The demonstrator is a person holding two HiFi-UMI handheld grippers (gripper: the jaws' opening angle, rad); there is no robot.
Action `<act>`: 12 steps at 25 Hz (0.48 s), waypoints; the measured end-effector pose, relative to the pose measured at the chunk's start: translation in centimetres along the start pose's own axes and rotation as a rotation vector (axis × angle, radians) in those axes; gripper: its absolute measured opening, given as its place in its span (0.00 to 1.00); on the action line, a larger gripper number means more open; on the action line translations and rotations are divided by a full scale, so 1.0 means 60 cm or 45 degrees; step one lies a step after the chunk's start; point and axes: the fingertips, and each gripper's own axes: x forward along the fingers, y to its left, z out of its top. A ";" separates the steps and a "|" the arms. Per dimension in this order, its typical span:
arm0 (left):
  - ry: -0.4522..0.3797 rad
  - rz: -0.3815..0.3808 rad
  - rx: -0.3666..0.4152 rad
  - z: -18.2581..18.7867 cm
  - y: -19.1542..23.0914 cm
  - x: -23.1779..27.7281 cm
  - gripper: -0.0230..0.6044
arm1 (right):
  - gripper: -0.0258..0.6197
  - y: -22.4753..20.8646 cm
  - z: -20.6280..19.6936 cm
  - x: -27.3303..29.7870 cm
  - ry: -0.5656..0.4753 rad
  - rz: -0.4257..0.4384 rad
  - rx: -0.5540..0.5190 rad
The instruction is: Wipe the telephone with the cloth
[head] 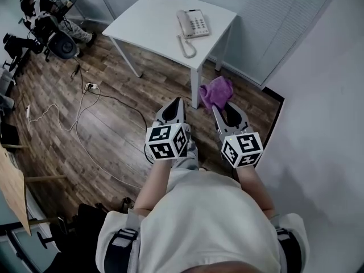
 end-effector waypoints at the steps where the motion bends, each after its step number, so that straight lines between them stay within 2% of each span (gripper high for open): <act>1: 0.004 0.003 0.003 0.003 0.009 0.011 0.07 | 0.24 -0.005 0.000 0.013 0.005 -0.003 0.004; 12: 0.012 0.026 -0.031 0.062 0.114 0.146 0.07 | 0.24 -0.047 0.050 0.190 0.023 0.024 -0.044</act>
